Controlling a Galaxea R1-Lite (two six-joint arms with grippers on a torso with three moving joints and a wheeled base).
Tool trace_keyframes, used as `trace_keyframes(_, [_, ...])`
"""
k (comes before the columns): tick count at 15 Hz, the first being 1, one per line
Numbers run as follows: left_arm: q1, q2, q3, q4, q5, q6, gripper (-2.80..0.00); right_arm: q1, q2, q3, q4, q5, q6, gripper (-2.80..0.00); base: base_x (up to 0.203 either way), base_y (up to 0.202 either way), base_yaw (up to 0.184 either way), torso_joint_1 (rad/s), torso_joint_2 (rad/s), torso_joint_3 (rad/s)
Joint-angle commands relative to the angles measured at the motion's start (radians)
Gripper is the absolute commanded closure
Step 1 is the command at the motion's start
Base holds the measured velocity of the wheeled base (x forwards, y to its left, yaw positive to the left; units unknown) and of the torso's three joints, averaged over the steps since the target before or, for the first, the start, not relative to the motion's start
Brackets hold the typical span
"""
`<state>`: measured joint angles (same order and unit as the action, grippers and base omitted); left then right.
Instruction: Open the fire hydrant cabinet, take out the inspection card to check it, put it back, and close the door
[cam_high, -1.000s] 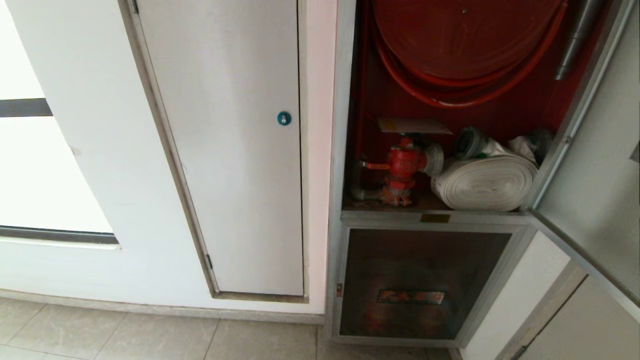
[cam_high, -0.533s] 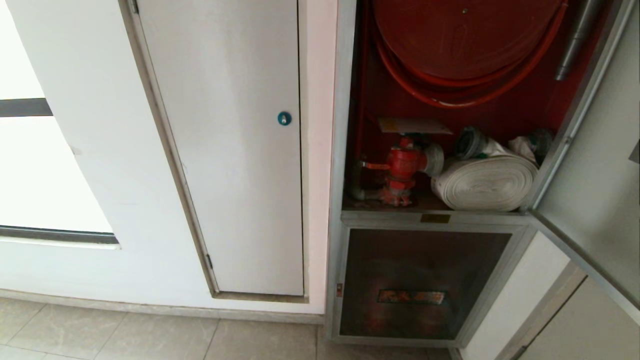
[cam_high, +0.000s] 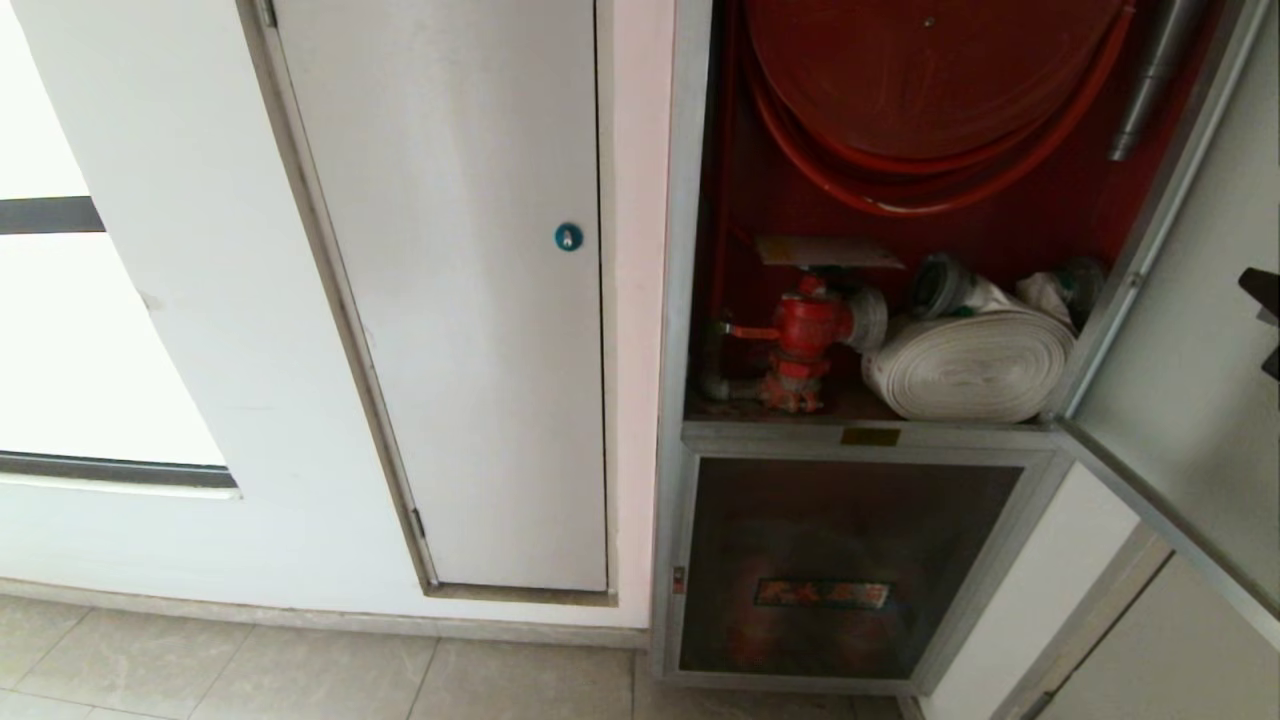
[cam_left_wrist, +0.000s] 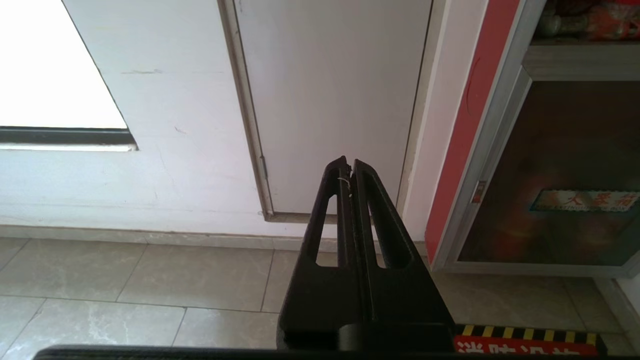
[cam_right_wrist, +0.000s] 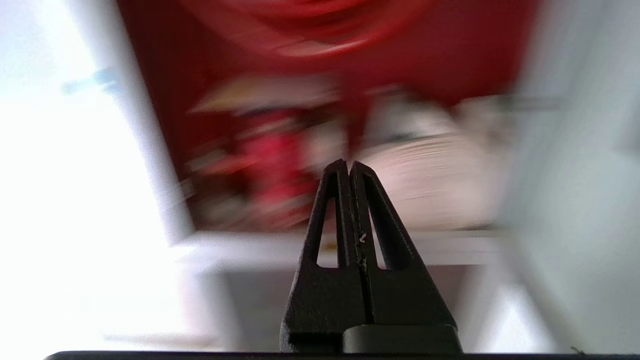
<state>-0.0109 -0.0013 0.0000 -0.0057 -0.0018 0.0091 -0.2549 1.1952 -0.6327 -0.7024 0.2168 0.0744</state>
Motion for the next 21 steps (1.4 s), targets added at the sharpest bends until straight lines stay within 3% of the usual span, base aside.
trace_keyframes(1, [0.000,0.001,0.000,0.000,0.000,0.000,0.00,0.006,-0.173,0.082,0.024,0.158,0.006,0.00,0.000,0.000,0.000,0.000,0.00,0.000])
trace_keyframes(6, [0.000,0.001,0.000,0.000,0.000,0.000,0.00,0.008,-0.611,0.175,0.364,0.401,0.014,0.00,0.000,0.000,0.000,0.000,0.00,0.000])
trace_keyframes(8, [0.000,0.001,0.000,0.000,0.000,0.000,0.00,0.066,-0.760,0.185,0.532,0.432,0.015,0.00,0.000,0.000,0.000,0.000,0.00,0.000])
trace_keyframes(9, [0.000,0.001,0.000,0.000,0.000,0.000,0.00,0.122,-0.816,0.202,0.574,0.373,0.013,0.00,0.000,0.000,0.000,0.000,0.00,0.000])
trace_keyframes(11, [0.000,0.001,0.000,0.000,0.000,0.000,0.00,0.198,-0.937,0.272,0.610,0.136,0.009,0.00,0.000,0.000,0.000,0.000,0.00,0.000])
trace_keyframes(14, [0.000,0.001,0.000,0.000,-0.001,0.000,0.00,0.245,-1.147,0.439,0.672,0.022,-0.010,0.00,0.000,0.000,0.000,0.000,0.00,0.000])
trace_keyframes(17, [0.000,0.001,0.000,0.000,0.000,0.000,0.00,0.258,-1.199,0.603,0.683,-0.119,-0.097,0.00,0.000,0.000,0.000,0.000,0.00,0.000])
trace_keyframes(21, [0.000,0.001,0.000,0.000,-0.001,0.000,0.00,0.259,-1.197,0.630,0.720,-0.233,-0.131,0.00,0.000,0.000,0.000,0.000,0.00,0.000])
